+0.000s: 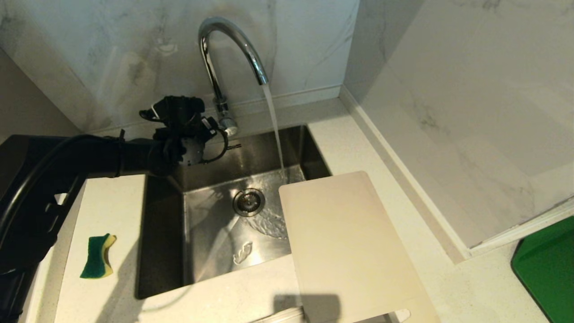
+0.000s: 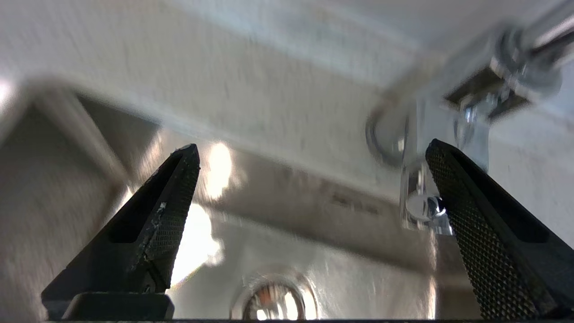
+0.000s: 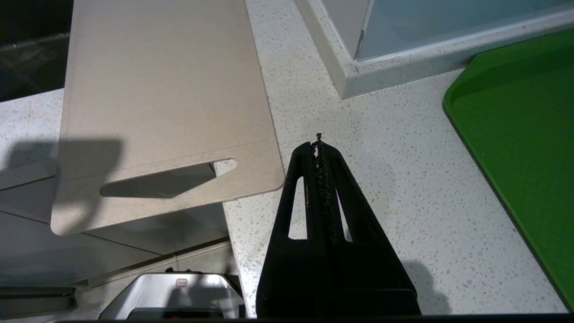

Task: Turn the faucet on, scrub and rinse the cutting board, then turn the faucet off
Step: Turn on the tap

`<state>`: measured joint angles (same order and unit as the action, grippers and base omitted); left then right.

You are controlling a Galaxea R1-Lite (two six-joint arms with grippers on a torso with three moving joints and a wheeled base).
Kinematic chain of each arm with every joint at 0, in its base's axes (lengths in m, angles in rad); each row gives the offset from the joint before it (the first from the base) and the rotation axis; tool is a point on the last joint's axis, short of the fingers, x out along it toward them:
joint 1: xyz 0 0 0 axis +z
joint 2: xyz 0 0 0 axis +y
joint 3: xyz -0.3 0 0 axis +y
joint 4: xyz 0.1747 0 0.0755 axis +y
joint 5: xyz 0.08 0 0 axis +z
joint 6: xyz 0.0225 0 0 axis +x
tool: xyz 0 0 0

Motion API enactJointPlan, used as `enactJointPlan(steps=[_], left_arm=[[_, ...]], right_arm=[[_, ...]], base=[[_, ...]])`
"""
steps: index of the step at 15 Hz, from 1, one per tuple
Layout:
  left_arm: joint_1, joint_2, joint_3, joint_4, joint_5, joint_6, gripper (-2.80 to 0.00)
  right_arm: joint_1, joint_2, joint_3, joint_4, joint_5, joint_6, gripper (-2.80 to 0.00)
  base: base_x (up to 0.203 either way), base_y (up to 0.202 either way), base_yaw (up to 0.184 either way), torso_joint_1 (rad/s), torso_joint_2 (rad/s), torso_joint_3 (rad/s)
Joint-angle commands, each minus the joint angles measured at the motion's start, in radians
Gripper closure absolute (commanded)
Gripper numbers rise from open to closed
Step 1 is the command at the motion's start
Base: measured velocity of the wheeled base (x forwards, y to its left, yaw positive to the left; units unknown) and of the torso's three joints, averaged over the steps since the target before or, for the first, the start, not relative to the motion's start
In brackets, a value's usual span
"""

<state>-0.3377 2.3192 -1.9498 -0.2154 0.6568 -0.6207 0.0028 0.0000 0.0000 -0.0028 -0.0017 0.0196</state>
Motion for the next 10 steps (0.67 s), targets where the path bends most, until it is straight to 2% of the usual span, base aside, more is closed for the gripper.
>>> enactJointPlan(steps=[1, 10], left_arm=[[0.0, -0.014, 0.0, 0.061, -0.025, -0.065, -2.8], [-0.014, -0.092, 0.0, 0.056, -0.025, -0.059, -2.8]], right_arm=[[0.0, 0.0, 0.0, 0.0, 0.0, 0.0, 0.0], [0.0, 0.0, 0.0, 0.0, 0.0, 0.0, 0.0]], base=[[0.0, 0.0, 0.0, 0.0, 0.0, 0.0], [0.0, 0.0, 0.0, 0.0, 0.0, 0.0]])
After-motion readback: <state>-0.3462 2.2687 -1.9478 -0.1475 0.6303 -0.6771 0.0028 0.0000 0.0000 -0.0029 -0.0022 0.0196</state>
